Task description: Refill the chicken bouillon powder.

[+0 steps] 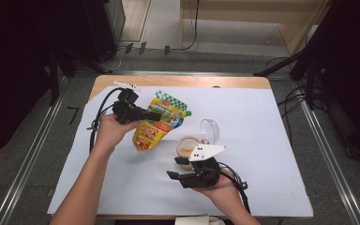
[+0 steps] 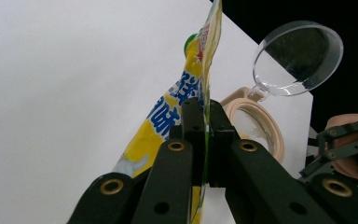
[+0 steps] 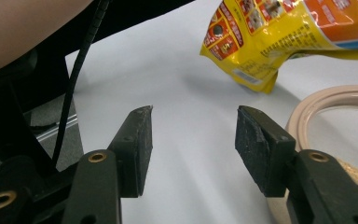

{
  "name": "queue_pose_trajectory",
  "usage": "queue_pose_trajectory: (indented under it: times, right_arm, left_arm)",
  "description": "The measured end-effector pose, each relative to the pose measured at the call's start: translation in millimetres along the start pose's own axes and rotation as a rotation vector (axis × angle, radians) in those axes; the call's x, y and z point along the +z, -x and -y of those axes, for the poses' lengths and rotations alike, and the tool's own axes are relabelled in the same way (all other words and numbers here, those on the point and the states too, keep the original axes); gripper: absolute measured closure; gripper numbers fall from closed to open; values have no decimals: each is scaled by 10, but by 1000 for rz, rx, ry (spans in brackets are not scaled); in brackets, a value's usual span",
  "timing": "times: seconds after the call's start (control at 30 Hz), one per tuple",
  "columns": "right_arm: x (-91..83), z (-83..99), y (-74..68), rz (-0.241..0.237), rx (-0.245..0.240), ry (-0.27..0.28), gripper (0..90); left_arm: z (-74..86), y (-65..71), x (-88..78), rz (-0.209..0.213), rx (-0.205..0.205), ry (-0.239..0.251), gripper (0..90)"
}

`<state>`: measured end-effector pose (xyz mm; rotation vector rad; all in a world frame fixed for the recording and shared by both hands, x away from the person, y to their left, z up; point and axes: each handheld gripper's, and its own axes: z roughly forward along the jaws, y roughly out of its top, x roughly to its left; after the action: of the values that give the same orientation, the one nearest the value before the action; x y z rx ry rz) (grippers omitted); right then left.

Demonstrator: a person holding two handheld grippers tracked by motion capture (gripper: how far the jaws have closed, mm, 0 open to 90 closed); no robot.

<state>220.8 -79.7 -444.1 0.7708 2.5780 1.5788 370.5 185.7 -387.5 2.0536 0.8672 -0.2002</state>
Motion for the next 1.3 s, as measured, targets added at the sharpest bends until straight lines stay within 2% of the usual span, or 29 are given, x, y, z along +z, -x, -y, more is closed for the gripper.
queue_pose_trajectory:
  times: [0.07, 0.3, 0.5, 0.6, 1.07, 1.23, 1.3]
  right_arm:
    - [-1, 1, -1, -2, -3, 0, 476]
    - [-7, 7, 7, -1, 1, -2, 476]
    - [-29, 3, 15, -1, 10, -2, 483]
    - [-49, -5, 24, -2, 19, 4, 483]
    - [-160, 8, 33, 15, 9, -6, 486]
    - [-156, 3, 45, 11, 1, -18, 486]
    - [-146, -1, 58, 5, -6, -19, 488]
  left_arm:
    - [10, -12, 37, -5, 8, -10, 900]
    - [63, -35, 6, 4, -1, 15, 900]
    - [155, -73, -102, 6, -22, 23, 896]
    - [191, -73, -147, 2, -19, 20, 894]
    - [443, -70, -382, -8, -35, 29, 867]
    - [518, -83, -477, -20, -50, 18, 817]
    - [546, -80, -488, -22, -43, 18, 805]
